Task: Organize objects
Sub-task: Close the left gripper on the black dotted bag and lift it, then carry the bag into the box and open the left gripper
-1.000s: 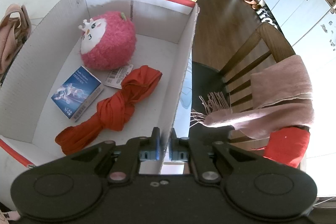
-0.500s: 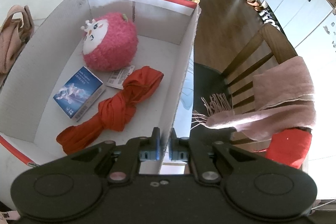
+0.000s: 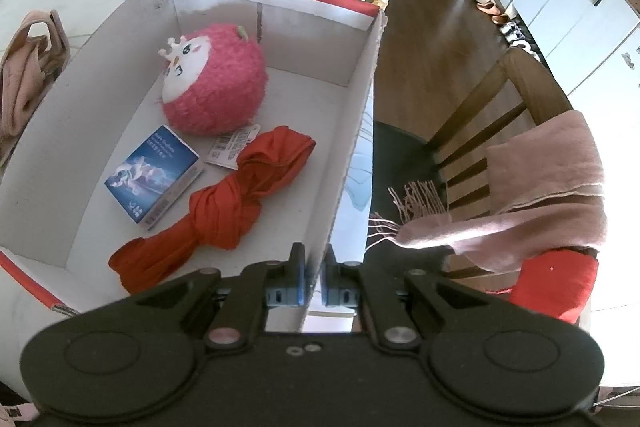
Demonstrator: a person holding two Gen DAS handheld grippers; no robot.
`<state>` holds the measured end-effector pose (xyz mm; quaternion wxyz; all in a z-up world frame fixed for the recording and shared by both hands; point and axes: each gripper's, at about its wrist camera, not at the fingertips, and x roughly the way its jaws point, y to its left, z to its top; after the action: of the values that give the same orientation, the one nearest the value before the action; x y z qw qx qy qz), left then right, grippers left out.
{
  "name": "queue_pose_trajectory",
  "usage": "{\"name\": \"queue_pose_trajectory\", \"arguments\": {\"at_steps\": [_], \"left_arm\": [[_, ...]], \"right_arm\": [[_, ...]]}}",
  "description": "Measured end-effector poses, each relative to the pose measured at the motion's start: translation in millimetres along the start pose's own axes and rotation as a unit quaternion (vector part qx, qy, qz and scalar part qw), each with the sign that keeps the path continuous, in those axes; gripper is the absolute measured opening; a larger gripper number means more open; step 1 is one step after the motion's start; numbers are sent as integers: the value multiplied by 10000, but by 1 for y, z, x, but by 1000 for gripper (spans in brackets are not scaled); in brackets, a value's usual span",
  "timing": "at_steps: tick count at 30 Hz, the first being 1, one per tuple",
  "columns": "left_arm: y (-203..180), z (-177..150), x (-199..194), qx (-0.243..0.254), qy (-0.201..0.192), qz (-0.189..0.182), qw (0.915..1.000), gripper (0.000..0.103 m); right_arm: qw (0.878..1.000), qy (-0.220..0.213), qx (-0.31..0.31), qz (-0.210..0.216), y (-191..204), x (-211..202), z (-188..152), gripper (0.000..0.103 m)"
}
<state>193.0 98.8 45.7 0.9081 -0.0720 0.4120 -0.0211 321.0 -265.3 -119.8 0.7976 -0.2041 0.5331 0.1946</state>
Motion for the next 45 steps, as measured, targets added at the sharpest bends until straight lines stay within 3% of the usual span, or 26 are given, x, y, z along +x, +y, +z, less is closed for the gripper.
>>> {"name": "queue_pose_trajectory", "arguments": {"at_steps": [6,14,21,30,45], "left_arm": [[-55,24,12,428,-52,-560,9975,2],[-137,56,28,1068,-145,-1315,9854,2],[-200,54,70,1561,195,-1678,9732,2],[-241,14,144,1951,1090,-1633,9609,2],[-261,-29,208,2264,1773,-1387,9477,2]], "right_arm": [[10000,-28,-15,46,-1,0,-1,5],[9999,-81,-34,91,-3,-1,-3,5],[9999,-89,-70,101,-2,0,-2,5],[9998,-106,-139,120,-2,-1,-3,5],[9996,-121,-203,185,-5,0,-4,6]]}}
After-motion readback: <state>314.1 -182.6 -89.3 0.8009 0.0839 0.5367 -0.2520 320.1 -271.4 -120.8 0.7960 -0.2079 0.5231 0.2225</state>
